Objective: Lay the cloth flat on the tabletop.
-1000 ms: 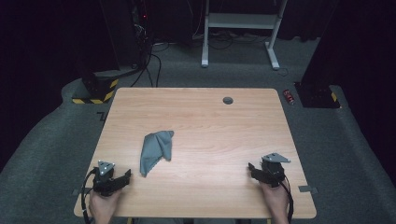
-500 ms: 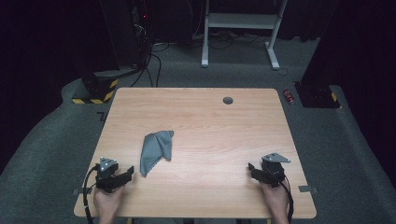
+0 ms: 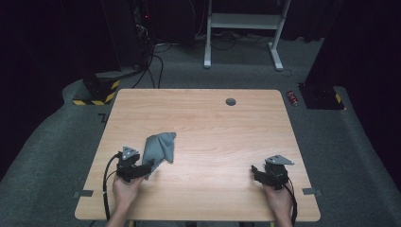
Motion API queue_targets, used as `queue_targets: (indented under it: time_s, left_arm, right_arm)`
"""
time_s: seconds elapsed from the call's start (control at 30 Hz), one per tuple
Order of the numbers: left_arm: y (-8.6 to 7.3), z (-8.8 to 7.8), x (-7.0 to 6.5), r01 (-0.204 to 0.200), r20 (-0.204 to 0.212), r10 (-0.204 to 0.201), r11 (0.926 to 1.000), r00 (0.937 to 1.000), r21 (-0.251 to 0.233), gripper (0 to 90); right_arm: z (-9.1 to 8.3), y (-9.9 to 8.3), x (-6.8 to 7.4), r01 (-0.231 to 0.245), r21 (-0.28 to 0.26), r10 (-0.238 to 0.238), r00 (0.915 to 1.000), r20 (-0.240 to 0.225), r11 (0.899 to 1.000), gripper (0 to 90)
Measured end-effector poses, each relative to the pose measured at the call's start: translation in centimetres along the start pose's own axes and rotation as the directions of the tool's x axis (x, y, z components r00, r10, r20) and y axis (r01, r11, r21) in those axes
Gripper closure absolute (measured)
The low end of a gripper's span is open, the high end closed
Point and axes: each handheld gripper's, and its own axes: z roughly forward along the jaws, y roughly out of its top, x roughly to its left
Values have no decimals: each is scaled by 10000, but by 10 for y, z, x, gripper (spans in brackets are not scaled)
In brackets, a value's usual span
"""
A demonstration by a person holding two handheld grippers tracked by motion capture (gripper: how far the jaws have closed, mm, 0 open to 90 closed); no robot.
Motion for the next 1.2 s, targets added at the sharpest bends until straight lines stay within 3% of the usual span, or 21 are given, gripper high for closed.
queue_targets:
  time_s: [0.27, 0.4, 0.57, 0.7, 0.93, 1.0, 1.2]
  left_arm:
    - [22, 21, -13, -330, -95, 333, 9991, 9994, 279, 359]
    - [28, 33, -16, -511, -234, 529, 9960, 9983, 734, 401]
    - [30, 43, -20, -419, -66, 427, 9953, 9991, 872, 425]
    - [29, 48, -22, -375, 5, 376, 9944, 9993, 991, 389]
    - [28, 56, -29, -911, -440, 964, 9899, 9944, 1090, 398]
    - [27, 56, -28, -902, -433, 952, 9905, 9945, 1042, 407]
    - [28, 56, -28, -1006, -543, 1061, 9903, 9929, 961, 599]
  right_arm:
    - [0, 0, 0, 1, -2, -1, 10000, 0, 10000, 343]
    - [0, 0, 0, -1, -1, 1, 10000, 1, 10000, 343]
    - [0, 0, 0, -1, -3, 1, 10000, 1, 10000, 343]
    - [0, 0, 0, -4, 0, 4, 10000, 2, 10000, 343]
    - [0, 0, 0, -2, -1, 2, 10000, 2, 10000, 343]
    - [0, 0, 0, -1, -1, 1, 10000, 3, 10000, 343]
    - [0, 0, 0, -2, -1, 2, 10000, 3, 10000, 343]
